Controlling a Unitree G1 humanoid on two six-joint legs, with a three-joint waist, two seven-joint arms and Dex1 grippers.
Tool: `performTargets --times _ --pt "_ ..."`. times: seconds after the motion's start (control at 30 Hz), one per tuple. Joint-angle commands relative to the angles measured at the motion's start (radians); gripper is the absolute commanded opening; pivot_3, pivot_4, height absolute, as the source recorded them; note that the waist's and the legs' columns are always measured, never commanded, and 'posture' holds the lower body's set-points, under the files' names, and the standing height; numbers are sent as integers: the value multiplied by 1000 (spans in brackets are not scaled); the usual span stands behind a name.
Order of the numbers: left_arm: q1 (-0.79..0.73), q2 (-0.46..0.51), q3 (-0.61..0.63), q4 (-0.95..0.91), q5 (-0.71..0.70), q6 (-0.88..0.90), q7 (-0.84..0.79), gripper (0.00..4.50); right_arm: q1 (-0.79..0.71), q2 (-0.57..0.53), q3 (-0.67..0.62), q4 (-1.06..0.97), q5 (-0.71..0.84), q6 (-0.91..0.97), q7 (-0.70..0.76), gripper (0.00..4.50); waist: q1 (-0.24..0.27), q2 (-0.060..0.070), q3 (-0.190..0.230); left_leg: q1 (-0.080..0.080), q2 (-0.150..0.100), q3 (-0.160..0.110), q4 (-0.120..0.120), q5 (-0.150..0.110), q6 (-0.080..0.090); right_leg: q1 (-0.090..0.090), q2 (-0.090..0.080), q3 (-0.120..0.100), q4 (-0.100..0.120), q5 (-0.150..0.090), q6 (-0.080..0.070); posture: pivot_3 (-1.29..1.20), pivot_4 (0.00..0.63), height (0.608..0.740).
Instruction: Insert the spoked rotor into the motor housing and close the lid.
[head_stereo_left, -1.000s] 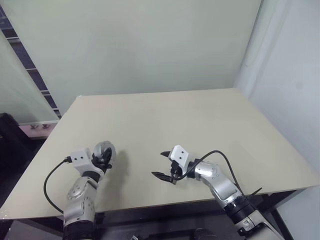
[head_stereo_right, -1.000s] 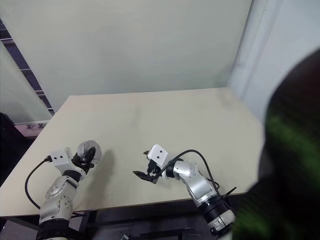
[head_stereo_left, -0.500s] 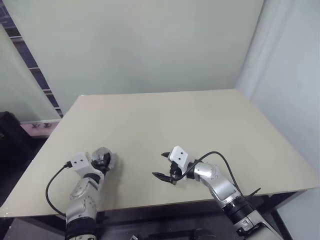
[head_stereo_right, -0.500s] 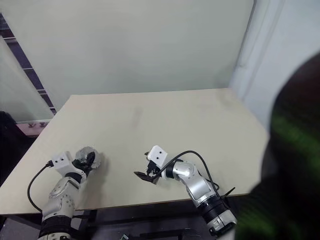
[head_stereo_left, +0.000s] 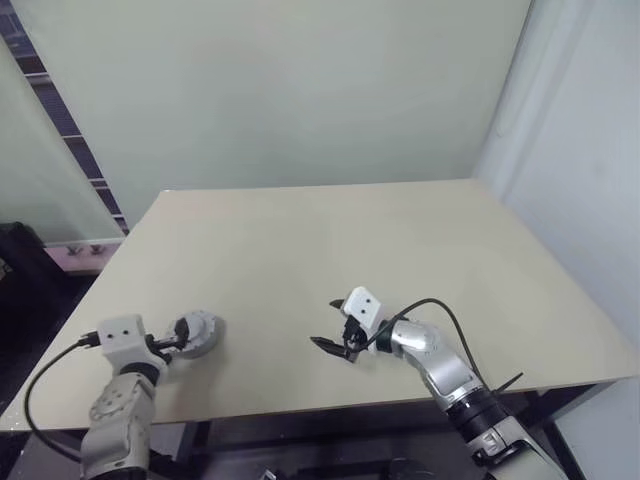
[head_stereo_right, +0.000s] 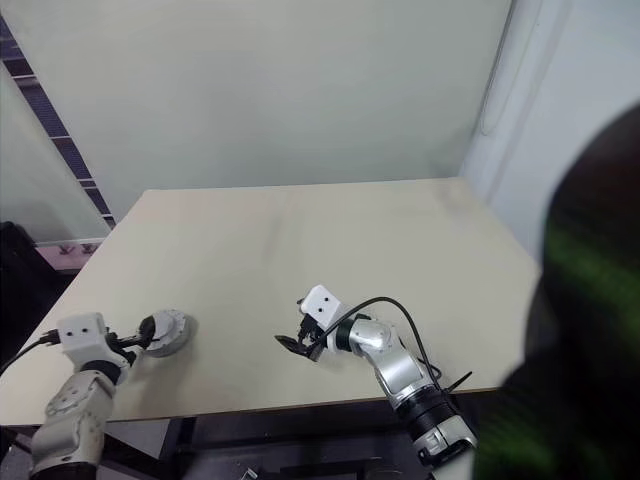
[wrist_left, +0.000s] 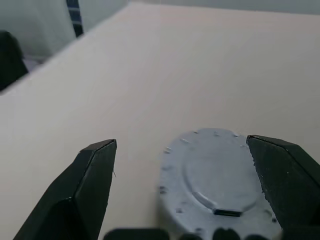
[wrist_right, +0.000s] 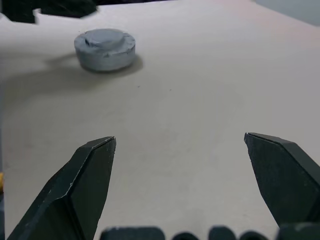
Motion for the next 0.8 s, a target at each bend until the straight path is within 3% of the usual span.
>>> performTargets --times 0.03,0.2,0.43,0.8 --pt "9 22 19 -132 -26 23 -19 4455 -16 -8 -49 -15 21 -7 -19 4500 0 0 0 0 0 0 0 0 0 0 0 0 0 0 0 0 0 740" --pt "33 36 -22 -287 -82 75 -118 4455 -23 -22 -114 -23 42 34 -48 4500 0 0 0 0 0 0 0 0 0 0 0 0 1 0 0 0 0 740" --pt "56 100 -177 -477 -133 185 -296 4455 15 -97 -201 -132 80 184 -57 4500 -1 0 0 0 0 2 0 0 0 0 0 1 1 0 0 0 0 740" --pt "0 101 -295 -435 -106 198 -361 4455 117 -172 -252 -268 88 279 -96 4500 -1 2 1 1 1 4 1 0 0 0 1 1 1 -1 -2 0 0 740"
